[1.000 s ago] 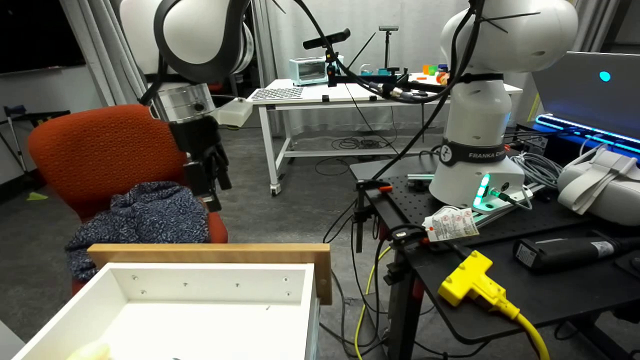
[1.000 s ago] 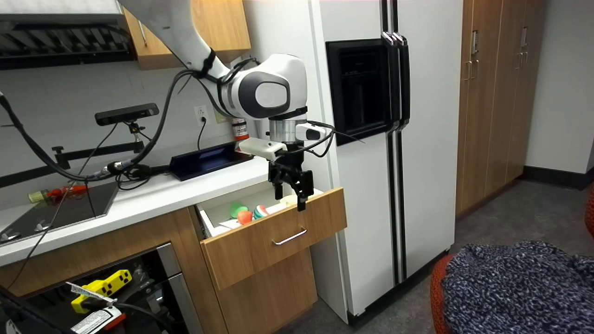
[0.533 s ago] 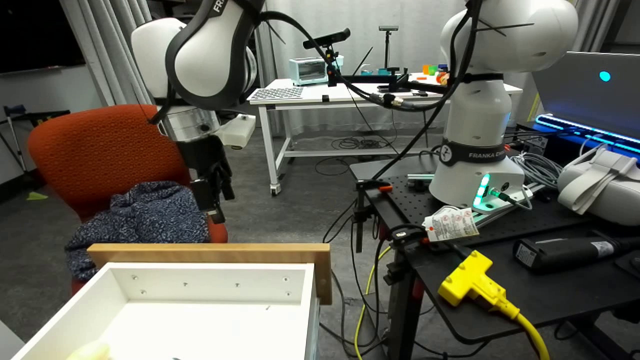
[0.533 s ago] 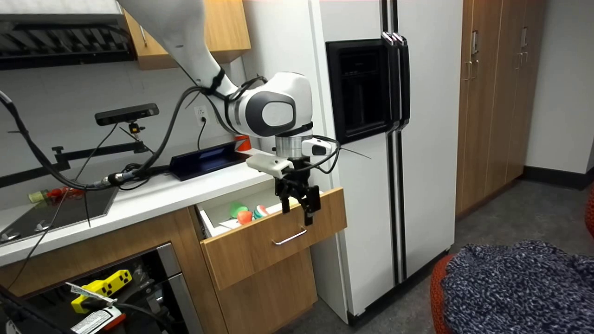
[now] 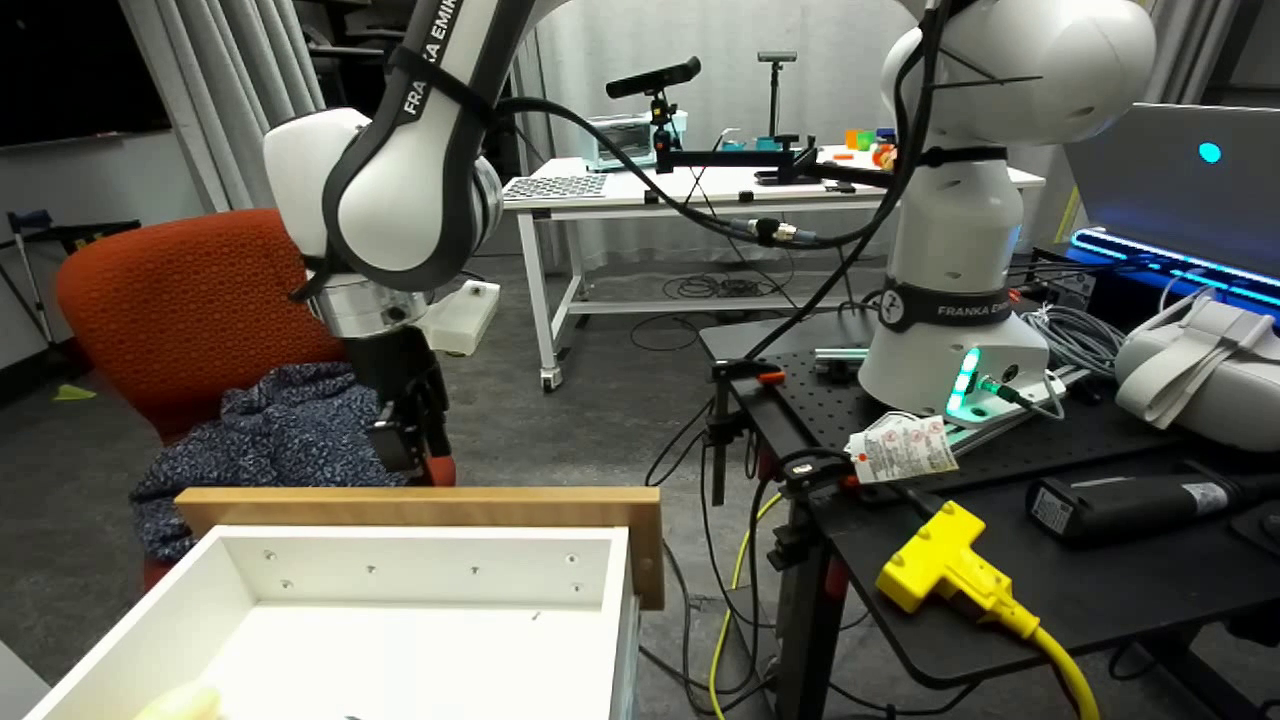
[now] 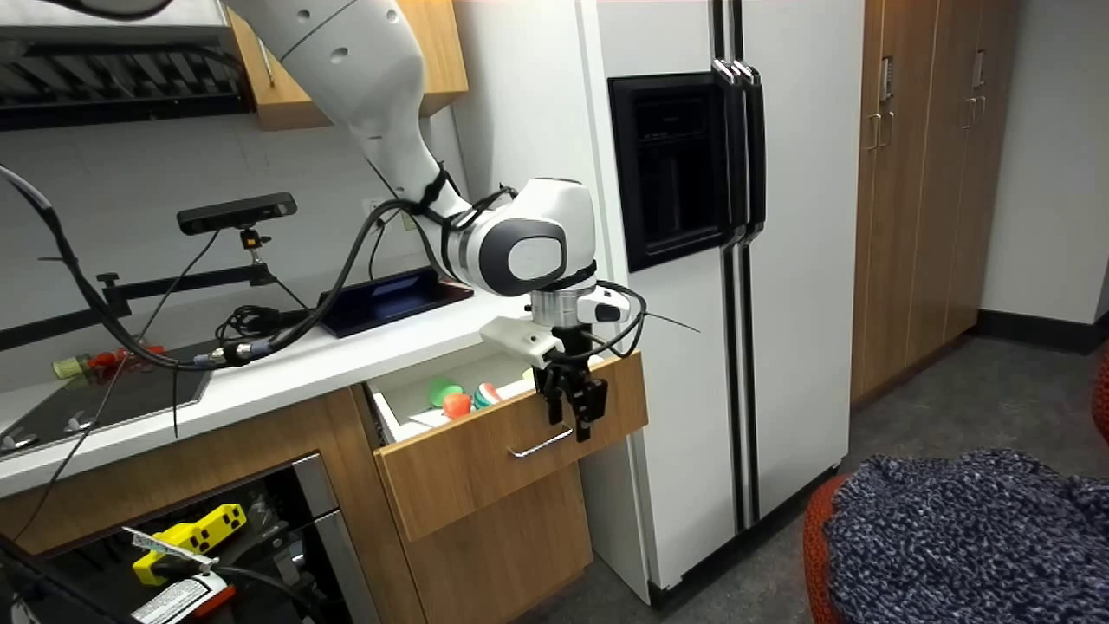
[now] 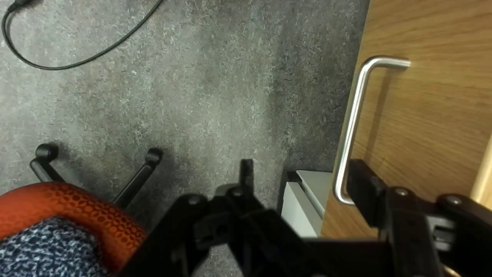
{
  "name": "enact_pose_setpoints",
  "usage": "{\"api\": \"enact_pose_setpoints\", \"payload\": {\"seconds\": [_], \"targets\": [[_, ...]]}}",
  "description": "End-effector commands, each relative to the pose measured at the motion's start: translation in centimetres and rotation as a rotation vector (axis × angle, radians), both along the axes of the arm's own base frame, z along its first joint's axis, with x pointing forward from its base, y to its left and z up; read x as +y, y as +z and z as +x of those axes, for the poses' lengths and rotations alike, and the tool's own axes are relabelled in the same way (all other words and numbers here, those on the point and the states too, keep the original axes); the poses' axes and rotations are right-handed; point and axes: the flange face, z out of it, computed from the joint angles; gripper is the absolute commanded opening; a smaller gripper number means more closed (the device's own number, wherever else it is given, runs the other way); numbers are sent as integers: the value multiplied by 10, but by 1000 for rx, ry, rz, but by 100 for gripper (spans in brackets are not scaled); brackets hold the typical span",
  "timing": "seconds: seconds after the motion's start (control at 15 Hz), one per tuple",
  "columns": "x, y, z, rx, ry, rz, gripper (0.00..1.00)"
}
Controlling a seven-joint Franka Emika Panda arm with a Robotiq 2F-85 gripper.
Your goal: Close the open drawer
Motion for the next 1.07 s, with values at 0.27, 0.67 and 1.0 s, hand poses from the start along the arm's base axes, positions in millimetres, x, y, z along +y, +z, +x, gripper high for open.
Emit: {"api": "enact_pose_setpoints", "payload": {"seconds": [0.27,0.67,1.0], "targets": [[34,4,23,-48,-11,128,5],[66,14,24,-58,-54,337,0],[101,25,31,-93,-25,506,0]]}}
